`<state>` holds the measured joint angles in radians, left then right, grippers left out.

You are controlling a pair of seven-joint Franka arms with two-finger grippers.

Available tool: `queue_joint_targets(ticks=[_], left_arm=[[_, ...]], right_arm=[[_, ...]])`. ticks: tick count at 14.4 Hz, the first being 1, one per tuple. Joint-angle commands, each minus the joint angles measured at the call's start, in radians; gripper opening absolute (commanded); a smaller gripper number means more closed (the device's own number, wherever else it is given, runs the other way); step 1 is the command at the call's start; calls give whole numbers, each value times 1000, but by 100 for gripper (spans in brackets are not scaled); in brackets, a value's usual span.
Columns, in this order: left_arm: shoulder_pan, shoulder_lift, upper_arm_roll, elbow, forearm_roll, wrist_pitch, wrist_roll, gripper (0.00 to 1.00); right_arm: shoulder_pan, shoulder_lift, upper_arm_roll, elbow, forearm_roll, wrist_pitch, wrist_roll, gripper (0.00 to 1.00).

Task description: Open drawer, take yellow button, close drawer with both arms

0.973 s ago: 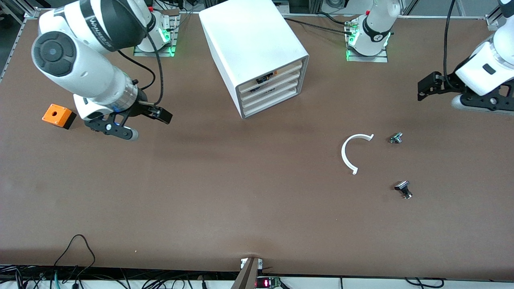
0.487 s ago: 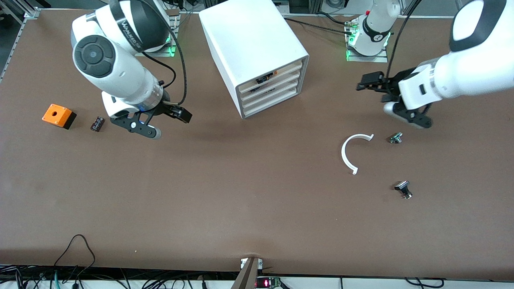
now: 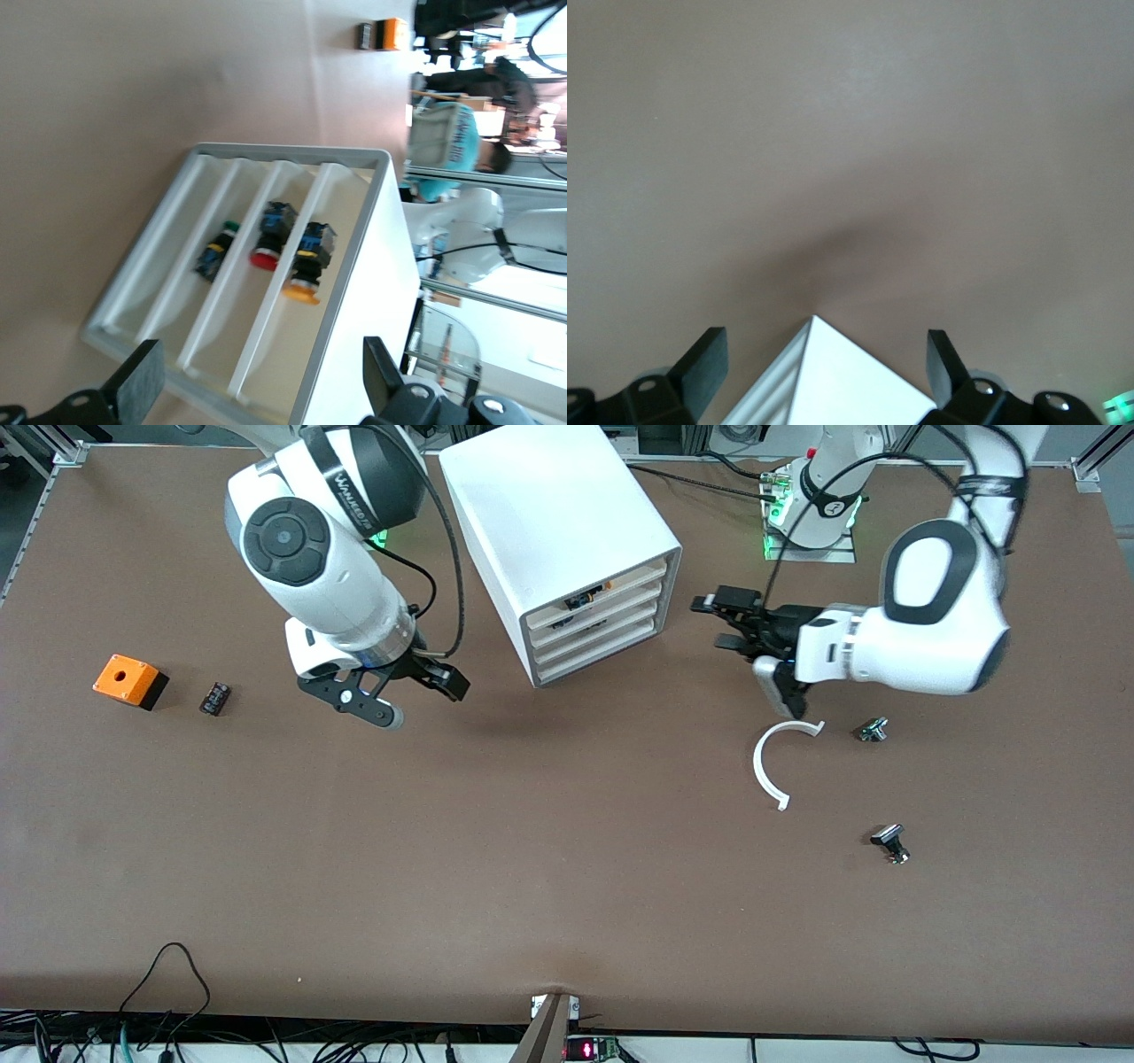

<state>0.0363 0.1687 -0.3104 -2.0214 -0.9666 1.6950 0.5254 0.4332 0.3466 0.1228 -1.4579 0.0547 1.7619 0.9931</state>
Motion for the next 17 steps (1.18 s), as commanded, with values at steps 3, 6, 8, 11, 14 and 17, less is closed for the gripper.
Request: queue_joint_targets(ticks=[3,6,8,11,14,17], left_arm=[[4,139,-79,-69,-110,66,258,66],[-2,196,-94,-124,-237,68,388,65],[-6,198,-114,-167,-296,68,426,64],[-4,198,-139,-215,-302,64,468,63],[-3,195,-141,-260,-311,55,521,58],[-1,199,-142,-263,-313,55,559,7]], right_arm=[[58,130,-8,198,4,-21,79,99],[74,169,-6,255,5,-7,130,99],[91,201,-6,306,7,-10,148,99],[101,244,-5,373,11,-9,229,99],[119,261,-2,407,14,-9,281,99],[119,267,21,415,22,7,329,99]])
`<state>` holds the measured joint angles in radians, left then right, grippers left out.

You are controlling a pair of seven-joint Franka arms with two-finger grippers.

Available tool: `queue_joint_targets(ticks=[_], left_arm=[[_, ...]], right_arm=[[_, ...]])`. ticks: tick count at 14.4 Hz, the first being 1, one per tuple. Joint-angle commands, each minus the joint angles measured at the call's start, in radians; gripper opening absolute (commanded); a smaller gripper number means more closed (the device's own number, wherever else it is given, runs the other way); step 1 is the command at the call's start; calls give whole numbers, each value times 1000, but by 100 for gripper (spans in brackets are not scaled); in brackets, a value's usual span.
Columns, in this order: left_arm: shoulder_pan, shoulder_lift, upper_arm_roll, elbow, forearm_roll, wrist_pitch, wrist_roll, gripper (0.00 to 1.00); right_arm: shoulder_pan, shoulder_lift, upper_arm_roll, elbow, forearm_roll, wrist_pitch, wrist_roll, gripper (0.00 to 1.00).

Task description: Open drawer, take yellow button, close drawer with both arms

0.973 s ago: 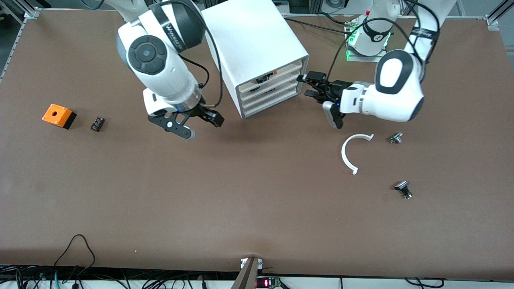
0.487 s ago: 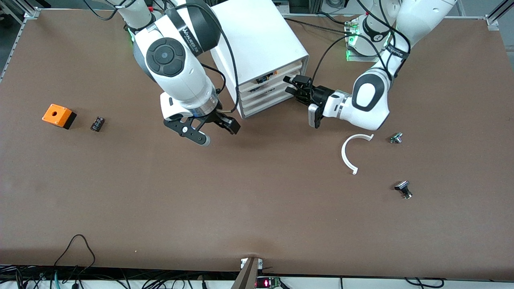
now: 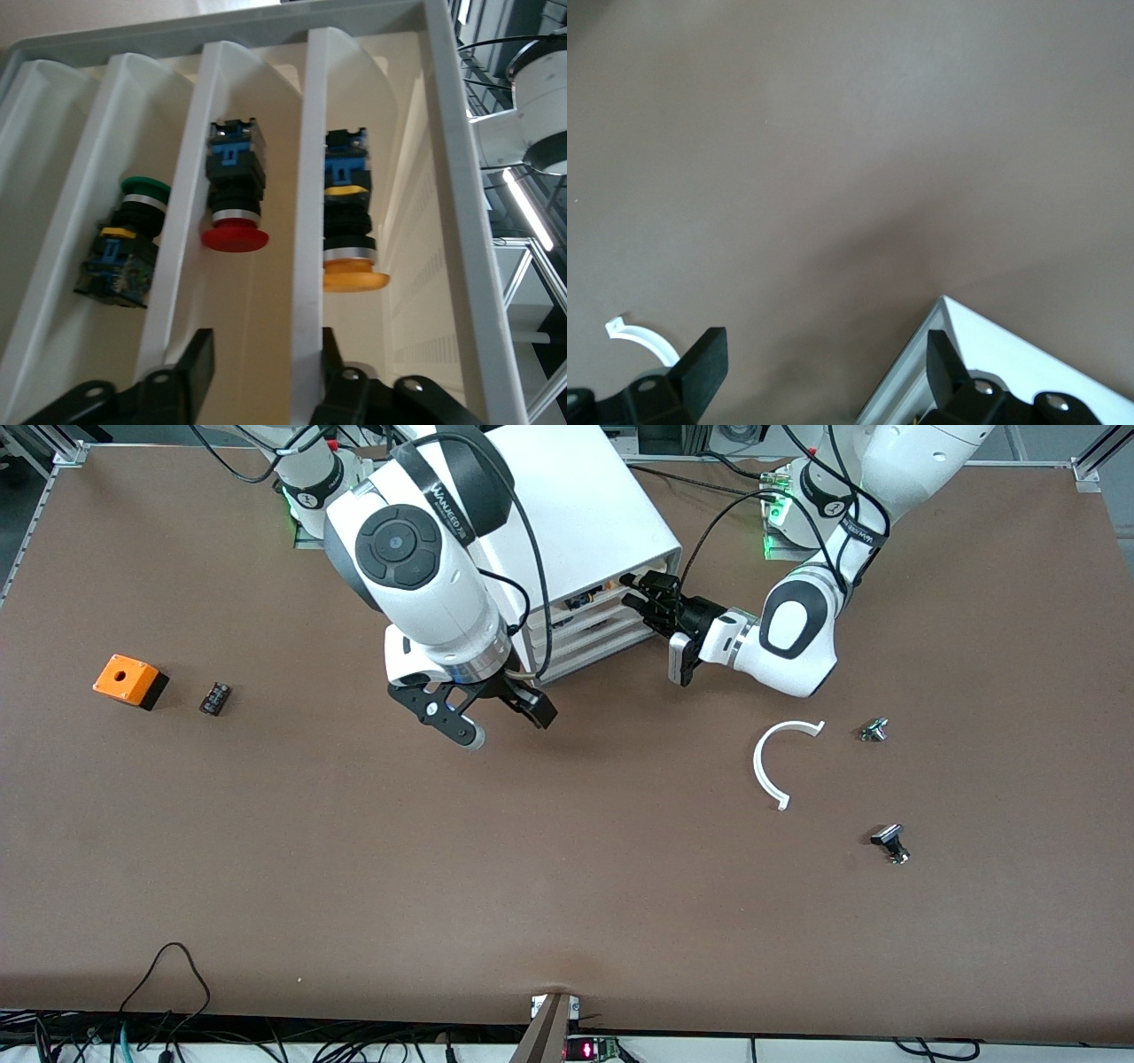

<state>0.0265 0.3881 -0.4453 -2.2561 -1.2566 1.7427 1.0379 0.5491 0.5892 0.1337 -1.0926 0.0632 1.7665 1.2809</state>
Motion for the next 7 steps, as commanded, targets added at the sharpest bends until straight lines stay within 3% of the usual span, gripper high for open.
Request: queue_joint_targets(ticks=[1,7], left_arm=[[12,-20,-7,-28,-21,6,48,0],[81,-20,2,16,-4,-12,8,0]], right_arm=[[3,30,12,52,14,5,47,99],[5,37,14,86,66,25,126,99]])
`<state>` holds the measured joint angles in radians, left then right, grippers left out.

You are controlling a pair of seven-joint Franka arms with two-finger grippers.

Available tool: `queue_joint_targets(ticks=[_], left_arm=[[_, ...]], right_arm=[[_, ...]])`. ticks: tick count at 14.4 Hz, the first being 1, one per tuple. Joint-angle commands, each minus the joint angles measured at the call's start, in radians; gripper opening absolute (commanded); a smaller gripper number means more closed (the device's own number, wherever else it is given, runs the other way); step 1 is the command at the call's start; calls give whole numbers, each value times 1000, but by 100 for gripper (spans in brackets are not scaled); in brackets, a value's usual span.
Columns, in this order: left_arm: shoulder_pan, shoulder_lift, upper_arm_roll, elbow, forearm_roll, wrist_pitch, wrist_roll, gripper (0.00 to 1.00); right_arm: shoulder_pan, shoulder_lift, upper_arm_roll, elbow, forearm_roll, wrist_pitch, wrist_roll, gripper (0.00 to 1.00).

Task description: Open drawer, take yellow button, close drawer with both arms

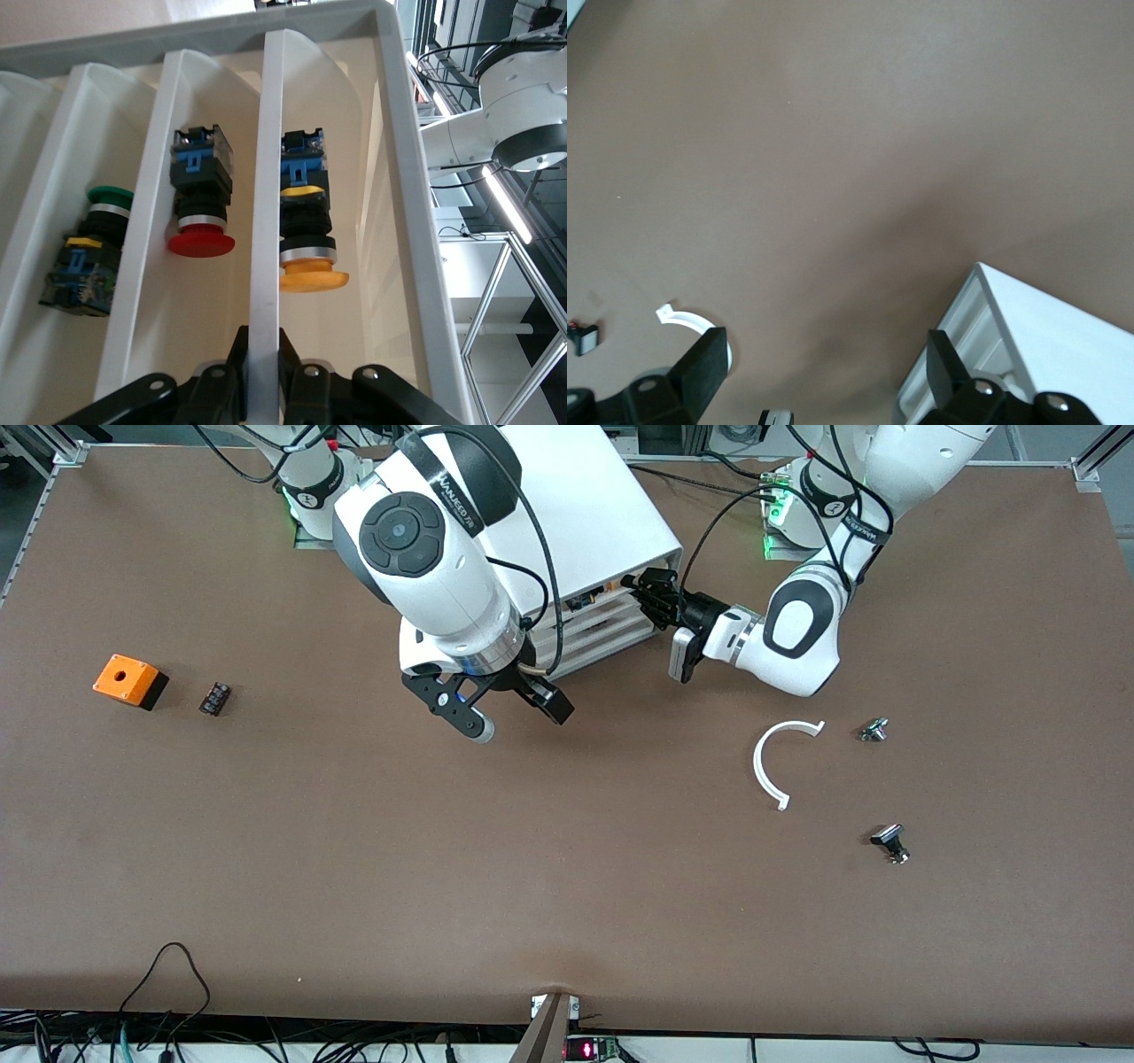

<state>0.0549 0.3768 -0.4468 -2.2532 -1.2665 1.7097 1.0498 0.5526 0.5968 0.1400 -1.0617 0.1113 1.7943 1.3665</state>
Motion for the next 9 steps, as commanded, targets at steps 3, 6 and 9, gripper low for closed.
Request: queue_joint_targets(ticks=[3,6,9], left_arm=[[109,28,11,98,82,24,-74,0],[134,68,11,181,111,24,-134,0],[132,94,23,228,111,27,-169,97]], right_arm=[[23,37,13,55,18,46,117,99],[70,75,10,57,16,130,245,99],[130,118,3,57,10,154,342,99]])
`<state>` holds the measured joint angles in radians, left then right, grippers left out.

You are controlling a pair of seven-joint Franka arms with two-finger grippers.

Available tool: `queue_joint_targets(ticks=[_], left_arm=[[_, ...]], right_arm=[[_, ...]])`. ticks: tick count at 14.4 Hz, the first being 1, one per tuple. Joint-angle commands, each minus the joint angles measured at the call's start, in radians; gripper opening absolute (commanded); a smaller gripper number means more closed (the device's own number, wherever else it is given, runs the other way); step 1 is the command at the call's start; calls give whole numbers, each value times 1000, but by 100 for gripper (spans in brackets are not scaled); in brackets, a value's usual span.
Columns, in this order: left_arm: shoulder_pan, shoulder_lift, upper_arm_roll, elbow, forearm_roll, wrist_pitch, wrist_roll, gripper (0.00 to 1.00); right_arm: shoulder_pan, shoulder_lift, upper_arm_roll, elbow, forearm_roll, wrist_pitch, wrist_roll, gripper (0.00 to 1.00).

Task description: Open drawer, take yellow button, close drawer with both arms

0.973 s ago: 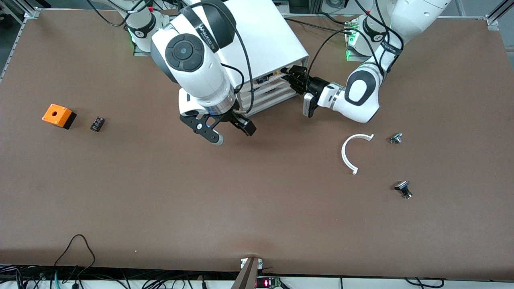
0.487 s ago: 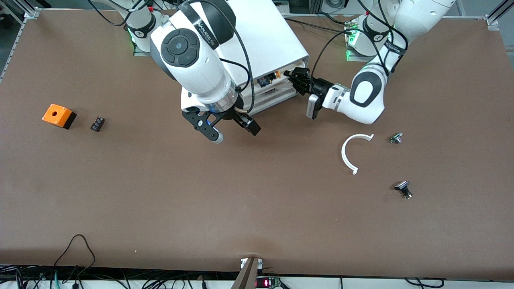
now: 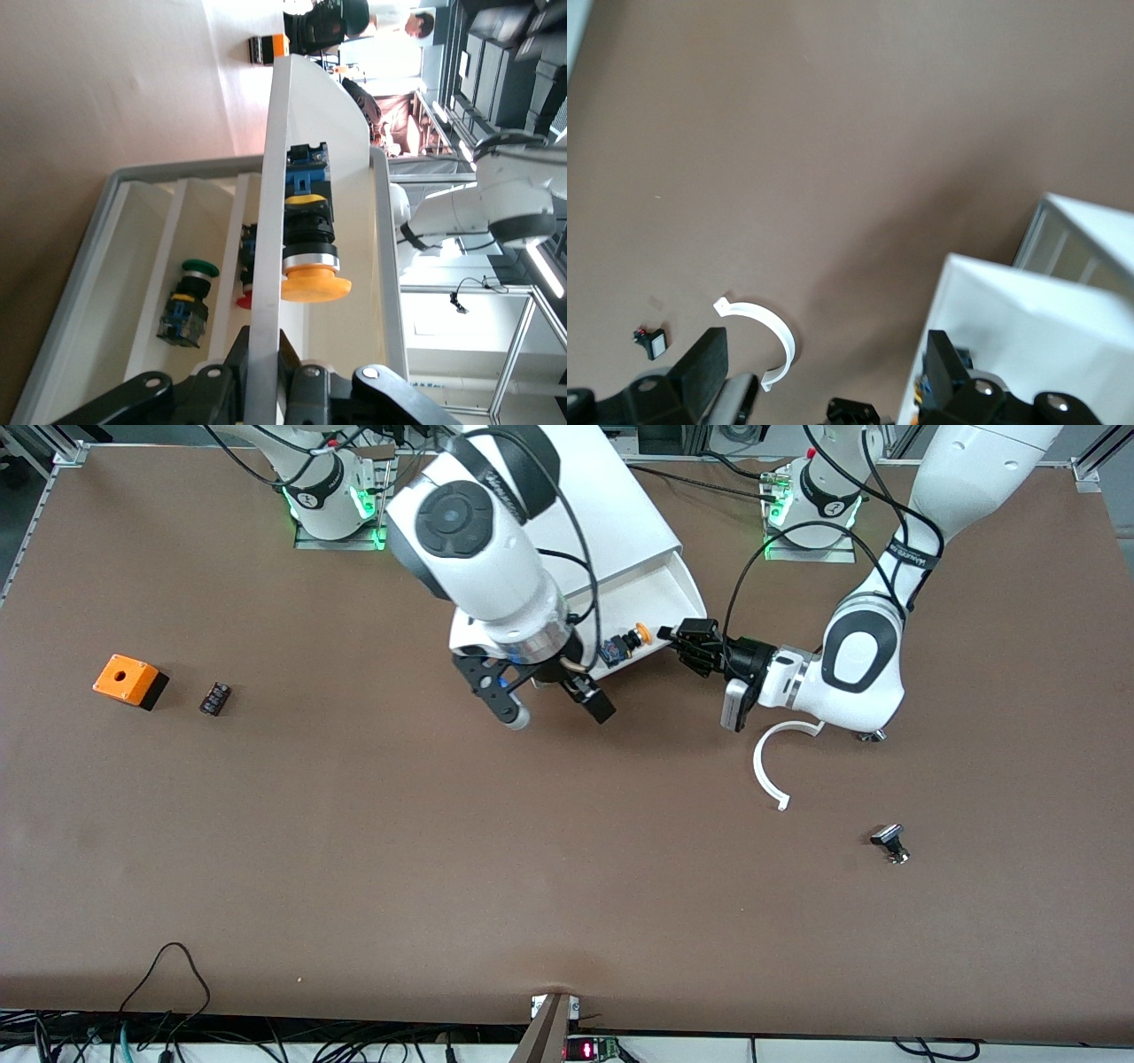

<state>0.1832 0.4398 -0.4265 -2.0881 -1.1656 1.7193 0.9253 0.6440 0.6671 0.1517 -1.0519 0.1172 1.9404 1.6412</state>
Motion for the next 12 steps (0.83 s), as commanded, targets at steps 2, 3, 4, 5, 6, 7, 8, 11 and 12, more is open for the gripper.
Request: queue_joint_targets(ticks=[2,3,4,5,6,7,8,11,12], left_arm=[[16,23,6,68,10,17,-62,99],[21,13,8,69,14,13,-80,99],[27,-4,6,71,41,13,-112,99],[31,-9,6,92,70,14,-150,99],[32,-12,8,112,99,13,-189,99],[35,-26,8,114,150,14,-215,99],[39,-41,8,114,194,14,-235,99],[45,-61,9,125,274,17,-310,99],[47,-82,9,129,311,17,-356,99]], right_arm=[[68,63,-9,47,2,-3,117,99],[80,69,-9,46,2,-8,130,99],[89,80,-9,46,1,-9,152,99],[103,91,-11,46,-1,-9,164,99],[109,97,-11,46,-2,-9,169,99],[114,98,-11,44,-2,-12,169,99],[118,101,-9,43,-4,-24,170,99],[132,104,-9,38,-5,-50,189,99],[137,104,-9,36,-5,-63,189,99]])
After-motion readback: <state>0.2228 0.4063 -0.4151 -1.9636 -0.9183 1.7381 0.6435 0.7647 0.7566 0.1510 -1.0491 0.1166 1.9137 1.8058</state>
